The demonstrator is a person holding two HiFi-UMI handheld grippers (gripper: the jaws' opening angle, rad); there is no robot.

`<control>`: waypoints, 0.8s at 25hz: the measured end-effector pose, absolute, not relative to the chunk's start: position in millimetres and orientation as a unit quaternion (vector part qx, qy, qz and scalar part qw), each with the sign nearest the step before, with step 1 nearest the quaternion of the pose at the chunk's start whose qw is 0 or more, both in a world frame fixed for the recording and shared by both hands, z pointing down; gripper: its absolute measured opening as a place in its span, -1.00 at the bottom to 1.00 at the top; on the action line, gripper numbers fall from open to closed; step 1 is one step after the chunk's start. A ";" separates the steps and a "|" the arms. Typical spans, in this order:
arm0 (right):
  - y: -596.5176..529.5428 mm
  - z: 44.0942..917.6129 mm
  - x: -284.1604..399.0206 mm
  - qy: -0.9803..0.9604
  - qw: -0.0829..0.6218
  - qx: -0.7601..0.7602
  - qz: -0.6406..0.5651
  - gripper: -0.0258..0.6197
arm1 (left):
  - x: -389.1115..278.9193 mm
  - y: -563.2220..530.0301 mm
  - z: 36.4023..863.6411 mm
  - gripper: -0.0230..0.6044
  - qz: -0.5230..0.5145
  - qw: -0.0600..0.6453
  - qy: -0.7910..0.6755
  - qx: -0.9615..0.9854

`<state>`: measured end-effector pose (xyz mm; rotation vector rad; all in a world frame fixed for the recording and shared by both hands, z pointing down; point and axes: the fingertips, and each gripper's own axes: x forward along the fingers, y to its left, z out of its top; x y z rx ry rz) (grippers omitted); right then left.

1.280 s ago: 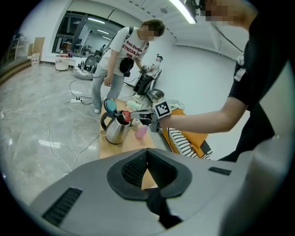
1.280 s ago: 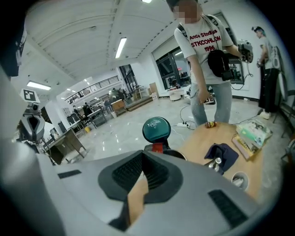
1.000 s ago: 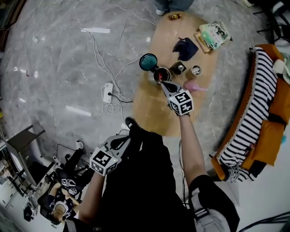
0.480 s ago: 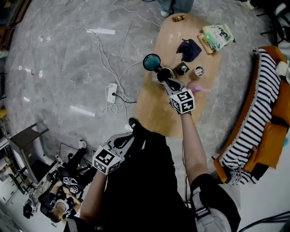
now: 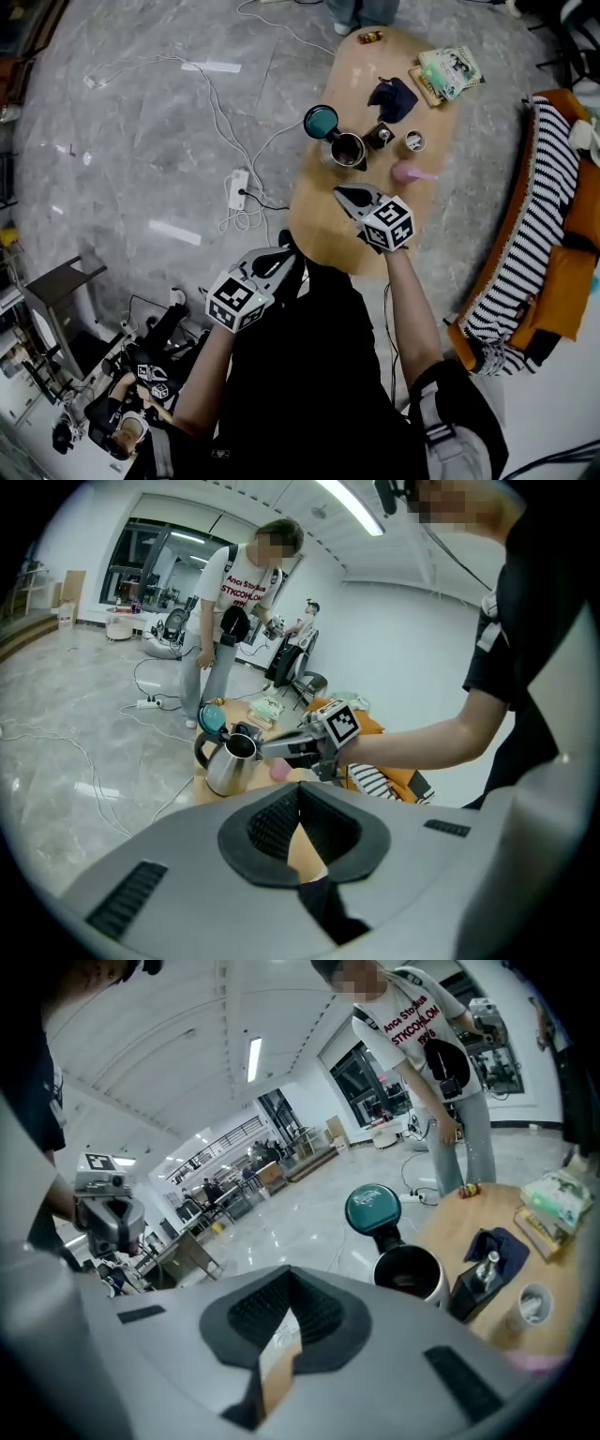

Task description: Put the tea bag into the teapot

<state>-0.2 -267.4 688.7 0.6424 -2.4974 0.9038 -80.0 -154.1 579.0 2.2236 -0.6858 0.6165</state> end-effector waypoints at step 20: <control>-200.7 545.2 -91.0 -0.919 0.172 0.261 0.238 -0.90 | -100.4 -222.2 535.5 -0.90 0.164 0.281 -0.172 0.930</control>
